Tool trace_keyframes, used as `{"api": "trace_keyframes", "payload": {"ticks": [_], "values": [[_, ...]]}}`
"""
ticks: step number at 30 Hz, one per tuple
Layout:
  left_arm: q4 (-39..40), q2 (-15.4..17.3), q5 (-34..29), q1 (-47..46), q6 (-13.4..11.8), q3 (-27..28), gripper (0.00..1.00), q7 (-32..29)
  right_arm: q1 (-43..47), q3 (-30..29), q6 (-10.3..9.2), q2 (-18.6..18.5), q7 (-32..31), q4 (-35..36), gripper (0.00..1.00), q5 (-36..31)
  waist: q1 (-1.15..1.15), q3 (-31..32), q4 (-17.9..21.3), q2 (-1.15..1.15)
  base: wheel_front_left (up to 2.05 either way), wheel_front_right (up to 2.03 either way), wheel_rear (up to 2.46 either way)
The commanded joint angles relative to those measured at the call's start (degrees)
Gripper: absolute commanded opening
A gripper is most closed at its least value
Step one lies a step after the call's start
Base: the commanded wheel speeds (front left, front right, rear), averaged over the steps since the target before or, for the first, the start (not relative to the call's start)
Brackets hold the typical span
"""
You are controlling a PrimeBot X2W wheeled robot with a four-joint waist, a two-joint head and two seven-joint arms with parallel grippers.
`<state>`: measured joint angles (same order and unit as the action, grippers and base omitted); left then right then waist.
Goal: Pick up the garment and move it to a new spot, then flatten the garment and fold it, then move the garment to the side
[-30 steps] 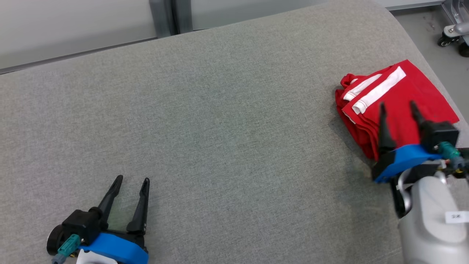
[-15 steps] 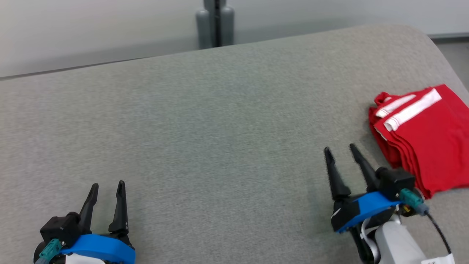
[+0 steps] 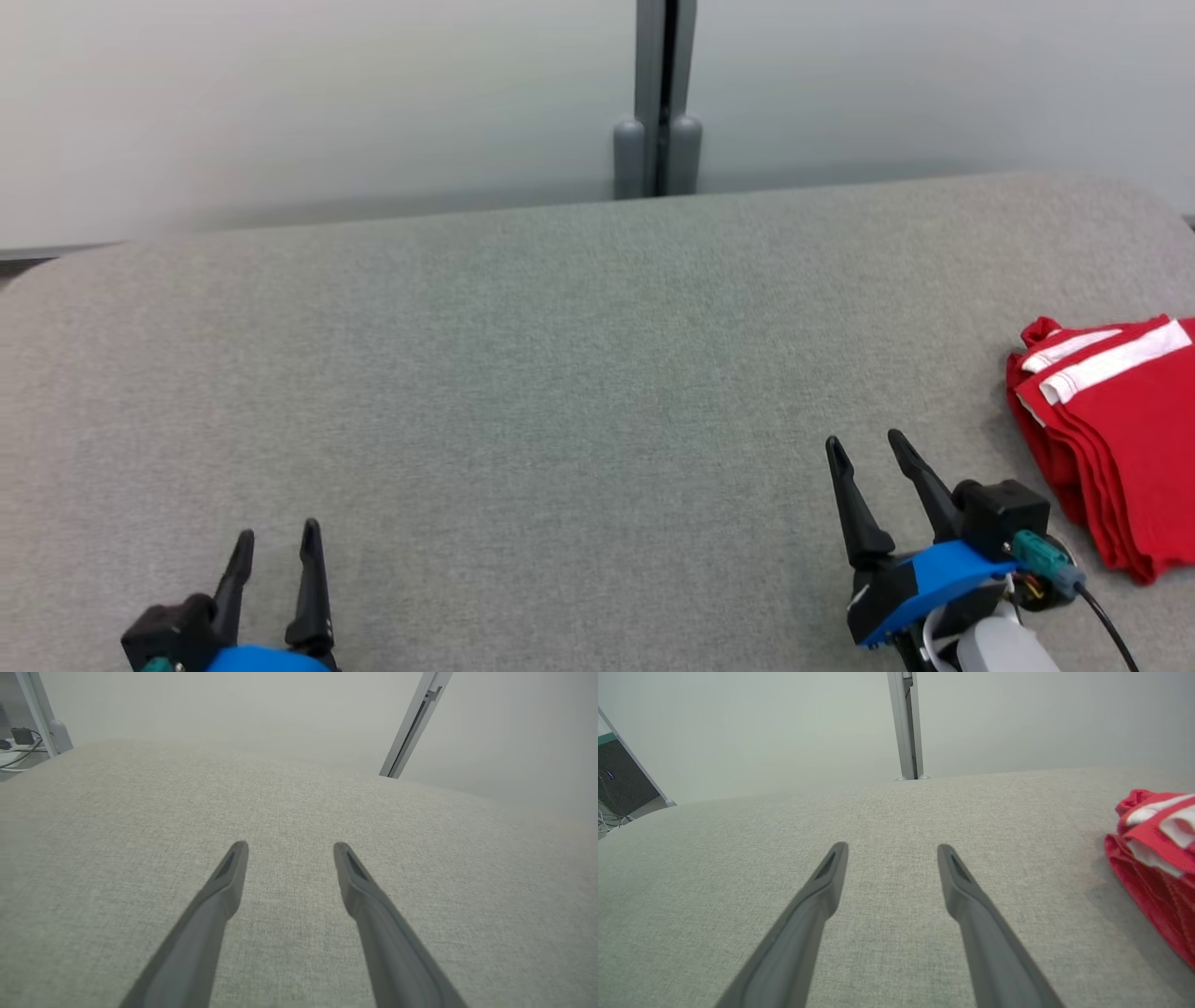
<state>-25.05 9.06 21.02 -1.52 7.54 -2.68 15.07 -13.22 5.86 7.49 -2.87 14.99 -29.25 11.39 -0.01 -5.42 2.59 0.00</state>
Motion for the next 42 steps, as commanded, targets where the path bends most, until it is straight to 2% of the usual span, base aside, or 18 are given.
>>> {"api": "trace_keyframes", "payload": {"ticks": [1,18,19,23,42], "values": [[0.03,-0.38,-0.72,0.98,-0.11,0.41,1.0,0.12,1.51,-0.28,0.0,-0.17,0.24,-0.51,1.0,0.23,0.01,1.13,-0.42,0.0,0.0,0.0,0.0],[0.96,-2.92,-1.93,6.18,-0.11,1.36,1.0,0.12,5.67,-1.56,0.0,-0.15,0.24,-1.42,1.0,0.14,0.01,6.78,-1.49,0.0,0.0,0.0,0.0],[0.93,-2.87,-1.84,5.87,0.0,1.47,0.0,-0.03,5.37,-1.57,0.0,-0.01,-0.01,-1.47,0.0,0.51,0.01,6.81,-1.5,0.0,0.0,0.0,0.0],[-0.73,-3.66,-1.21,6.39,0.03,1.65,0.0,-0.51,5.86,-1.78,0.0,0.13,-0.6,-3.1,0.0,1.23,0.01,6.83,-1.52,0.0,0.0,0.0,0.0],[2.3,-4.27,16.63,3.48,0.01,3.57,0.0,-5.72,6.16,-4.35,0.0,0.08,-5.72,1.6,0.0,20.9,0.01,6.58,-1.68,0.0,0.0,0.0,0.0]]}}
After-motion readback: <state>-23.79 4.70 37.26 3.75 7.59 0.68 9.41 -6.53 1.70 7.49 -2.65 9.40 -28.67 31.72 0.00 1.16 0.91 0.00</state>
